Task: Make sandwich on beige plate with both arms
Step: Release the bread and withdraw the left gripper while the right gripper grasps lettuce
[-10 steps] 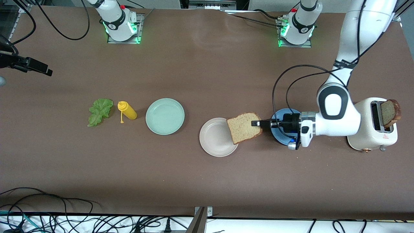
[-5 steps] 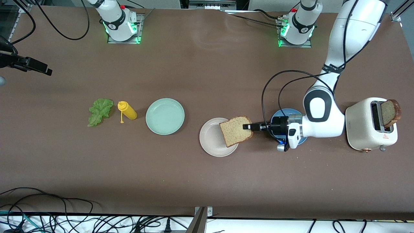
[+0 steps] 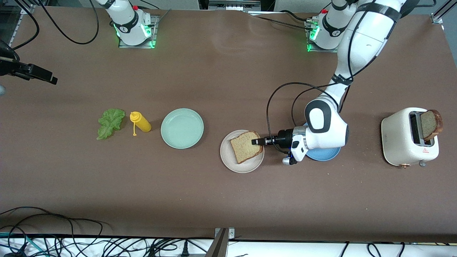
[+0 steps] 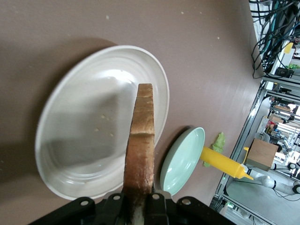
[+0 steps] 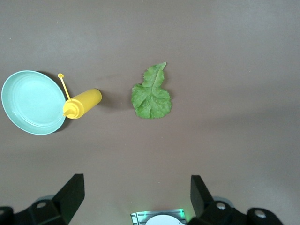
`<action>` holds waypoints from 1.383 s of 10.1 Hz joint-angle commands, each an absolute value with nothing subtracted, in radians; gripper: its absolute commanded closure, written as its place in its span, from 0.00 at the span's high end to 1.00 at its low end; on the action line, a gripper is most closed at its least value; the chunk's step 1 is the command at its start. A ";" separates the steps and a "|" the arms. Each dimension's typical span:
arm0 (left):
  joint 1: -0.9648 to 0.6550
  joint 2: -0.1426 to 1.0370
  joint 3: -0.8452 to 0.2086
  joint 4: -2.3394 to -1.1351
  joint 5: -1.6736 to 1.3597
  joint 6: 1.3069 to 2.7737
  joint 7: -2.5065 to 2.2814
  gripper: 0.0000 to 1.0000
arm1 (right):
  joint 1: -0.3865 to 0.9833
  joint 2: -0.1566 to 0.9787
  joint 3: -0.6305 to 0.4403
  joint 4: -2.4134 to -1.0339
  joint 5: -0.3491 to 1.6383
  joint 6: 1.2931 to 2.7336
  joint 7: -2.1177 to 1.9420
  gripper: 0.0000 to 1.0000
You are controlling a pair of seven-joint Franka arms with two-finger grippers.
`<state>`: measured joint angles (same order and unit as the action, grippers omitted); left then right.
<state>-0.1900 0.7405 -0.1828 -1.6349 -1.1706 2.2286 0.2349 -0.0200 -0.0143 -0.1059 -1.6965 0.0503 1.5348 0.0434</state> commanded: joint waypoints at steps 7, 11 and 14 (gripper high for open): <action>-0.245 0.779 -0.175 -1.585 -1.289 2.244 0.275 0.00 | 0.001 0.109 -0.083 -1.712 -0.020 1.672 0.054 1.00; -0.247 0.787 -0.170 -1.582 -1.282 2.243 0.419 0.99 | 0.009 0.136 -0.083 -2.048 -0.020 2.062 0.135 1.00; -0.244 0.787 -0.160 -1.586 -1.275 2.243 0.454 1.00 | 0.006 0.222 -0.089 -2.224 -0.020 2.336 0.123 1.00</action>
